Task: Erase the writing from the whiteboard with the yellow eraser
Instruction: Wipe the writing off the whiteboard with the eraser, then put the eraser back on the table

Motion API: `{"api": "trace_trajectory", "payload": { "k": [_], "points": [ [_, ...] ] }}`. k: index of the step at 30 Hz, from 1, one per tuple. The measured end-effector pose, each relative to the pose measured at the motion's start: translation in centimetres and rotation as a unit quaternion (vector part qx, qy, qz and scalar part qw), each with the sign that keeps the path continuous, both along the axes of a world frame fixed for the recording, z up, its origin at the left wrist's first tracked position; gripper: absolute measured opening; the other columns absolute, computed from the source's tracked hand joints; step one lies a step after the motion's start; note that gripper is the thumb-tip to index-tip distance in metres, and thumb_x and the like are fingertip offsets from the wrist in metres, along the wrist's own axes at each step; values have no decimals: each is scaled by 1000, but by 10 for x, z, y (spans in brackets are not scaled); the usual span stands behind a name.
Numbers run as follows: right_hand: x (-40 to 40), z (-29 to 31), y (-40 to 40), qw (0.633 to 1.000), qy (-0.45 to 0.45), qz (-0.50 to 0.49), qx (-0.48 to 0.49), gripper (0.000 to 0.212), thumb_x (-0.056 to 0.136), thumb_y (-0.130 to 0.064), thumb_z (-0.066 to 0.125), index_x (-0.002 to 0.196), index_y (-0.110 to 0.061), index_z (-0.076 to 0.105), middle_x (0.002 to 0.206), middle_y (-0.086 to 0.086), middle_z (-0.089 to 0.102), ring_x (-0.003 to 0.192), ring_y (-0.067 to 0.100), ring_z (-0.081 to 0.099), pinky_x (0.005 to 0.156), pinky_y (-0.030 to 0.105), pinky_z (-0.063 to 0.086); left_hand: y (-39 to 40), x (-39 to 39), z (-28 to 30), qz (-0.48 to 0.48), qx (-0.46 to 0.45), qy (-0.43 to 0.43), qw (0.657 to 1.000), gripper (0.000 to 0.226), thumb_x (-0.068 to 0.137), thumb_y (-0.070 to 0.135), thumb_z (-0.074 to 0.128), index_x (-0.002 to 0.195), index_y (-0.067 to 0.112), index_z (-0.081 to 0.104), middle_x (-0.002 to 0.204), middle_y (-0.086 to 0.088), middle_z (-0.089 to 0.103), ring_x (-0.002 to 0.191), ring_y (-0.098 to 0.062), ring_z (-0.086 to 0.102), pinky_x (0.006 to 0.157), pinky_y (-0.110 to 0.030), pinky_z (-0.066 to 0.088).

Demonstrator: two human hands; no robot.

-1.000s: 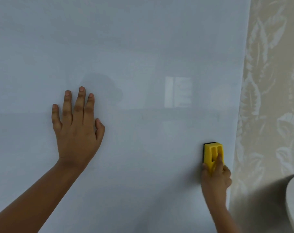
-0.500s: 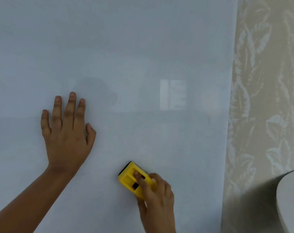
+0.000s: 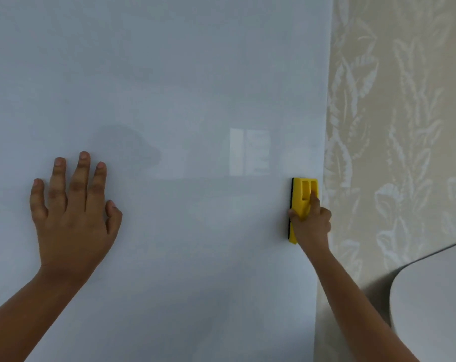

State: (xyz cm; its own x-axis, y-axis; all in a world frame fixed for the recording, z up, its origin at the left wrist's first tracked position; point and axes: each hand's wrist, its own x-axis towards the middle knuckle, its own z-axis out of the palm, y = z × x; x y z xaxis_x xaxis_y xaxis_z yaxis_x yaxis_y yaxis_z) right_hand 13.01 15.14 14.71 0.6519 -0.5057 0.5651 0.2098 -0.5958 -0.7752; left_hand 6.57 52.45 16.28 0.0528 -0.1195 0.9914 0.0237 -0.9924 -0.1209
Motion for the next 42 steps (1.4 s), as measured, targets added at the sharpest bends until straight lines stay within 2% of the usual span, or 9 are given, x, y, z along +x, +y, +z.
{"api": "trace_trajectory", "payload": {
  "k": [7, 13, 17, 20, 25, 30, 32, 35, 42],
  "points": [
    [-39, -31, 66, 939, -67, 72, -330, 82, 82, -12, 59, 141, -41, 10, 133, 10, 31, 108, 31, 39, 82, 42, 49, 17, 23, -4, -41, 134, 23, 990, 59, 96, 32, 36, 148, 7, 25, 155, -16, 23, 141, -40, 18, 100, -68, 31],
    [-37, -9, 24, 948, -30, 40, -315, 77, 85, -10, 57, 142, -37, 14, 134, 12, 31, 107, 32, 38, 83, 42, 48, 15, 24, -14, -45, 93, 118, 988, 69, 93, 48, 34, 151, 18, 12, 159, -9, 12, 144, -33, 12, 109, -65, 17],
    [-49, -9, 4, 912, -15, 24, -409, 75, 82, -11, 58, 140, -38, 19, 132, 7, 36, 103, 30, 42, 79, 42, 48, -78, 13, -32, -125, 240, 38, 962, 63, 95, 40, 41, 146, 6, 29, 154, -10, 27, 140, -29, 27, 107, -57, 29],
    [-62, -19, -7, 878, -32, 39, -476, 72, 77, -12, 63, 136, -32, 27, 129, 2, 44, 105, 28, 46, 81, 41, 45, -156, 16, -36, -170, 279, 84, 941, 69, 89, 43, 42, 145, 6, 28, 152, -10, 32, 138, -29, 32, 107, -51, 30],
    [-80, -26, -65, 886, 23, 39, -462, 72, 75, -17, 69, 134, -20, 29, 126, 5, 53, 112, 26, 50, 89, 40, 42, -261, 34, -38, -269, 251, 219, 904, 82, 59, 34, 87, 126, -2, 56, 128, -16, 60, 117, -32, 57, 92, -51, 49],
    [-109, -49, -149, 910, 161, 26, -380, 77, 76, -28, 71, 139, -21, 28, 139, 4, 43, 123, 24, 44, 100, 37, 38, -353, 35, -70, -367, 251, 286, 849, 84, 45, 35, 92, 117, 2, 64, 103, -11, 70, 93, -25, 69, 76, -34, 57],
    [-128, -69, -182, 915, 222, 8, -338, 72, 79, -29, 68, 139, -21, 30, 141, 3, 40, 125, 22, 42, 102, 34, 37, -396, 28, -96, -392, 242, 341, 819, 83, 62, 34, 85, 132, 6, 52, 120, -11, 63, 108, -23, 62, 88, -29, 51],
    [-151, -99, -212, 911, 298, -7, -285, 71, 83, -34, 64, 141, -23, 26, 145, 2, 37, 130, 19, 38, 105, 31, 33, -442, 24, -137, -410, 238, 419, 774, 72, 94, 33, 52, 151, 15, 13, 150, -4, 29, 136, -19, 30, 109, -28, 30],
    [-184, -144, -261, 884, 402, -15, -236, 69, 85, -36, 61, 142, -27, 22, 148, -2, 30, 134, 16, 29, 108, 29, 27, -505, 8, -197, -448, 250, 524, 679, 73, 95, 36, 48, 152, 15, 7, 148, -1, 25, 135, -16, 25, 107, -28, 32]
  ]
}}
